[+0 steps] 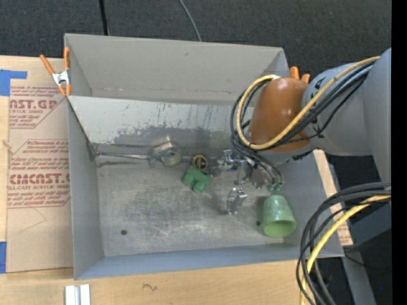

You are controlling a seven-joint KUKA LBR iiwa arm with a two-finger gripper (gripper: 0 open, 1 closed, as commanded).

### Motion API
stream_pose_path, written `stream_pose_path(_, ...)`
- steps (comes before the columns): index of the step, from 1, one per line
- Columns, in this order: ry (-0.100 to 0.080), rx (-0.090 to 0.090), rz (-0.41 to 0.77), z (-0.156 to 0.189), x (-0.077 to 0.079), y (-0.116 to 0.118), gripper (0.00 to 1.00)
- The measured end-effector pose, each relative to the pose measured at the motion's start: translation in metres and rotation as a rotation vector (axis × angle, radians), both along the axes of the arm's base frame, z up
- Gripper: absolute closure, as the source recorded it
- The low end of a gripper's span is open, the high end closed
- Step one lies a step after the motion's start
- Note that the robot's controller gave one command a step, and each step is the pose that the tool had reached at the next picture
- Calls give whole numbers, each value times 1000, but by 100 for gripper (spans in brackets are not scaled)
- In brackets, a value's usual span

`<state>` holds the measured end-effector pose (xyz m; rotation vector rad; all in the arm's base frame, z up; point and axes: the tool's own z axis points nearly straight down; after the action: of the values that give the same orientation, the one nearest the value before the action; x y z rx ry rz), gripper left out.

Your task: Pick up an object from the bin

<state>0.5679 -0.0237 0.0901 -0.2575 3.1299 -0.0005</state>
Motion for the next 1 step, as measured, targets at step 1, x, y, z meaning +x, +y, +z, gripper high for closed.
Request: stream_pose_path(1, -4, 4, 3, 18, 23, 67, 0)
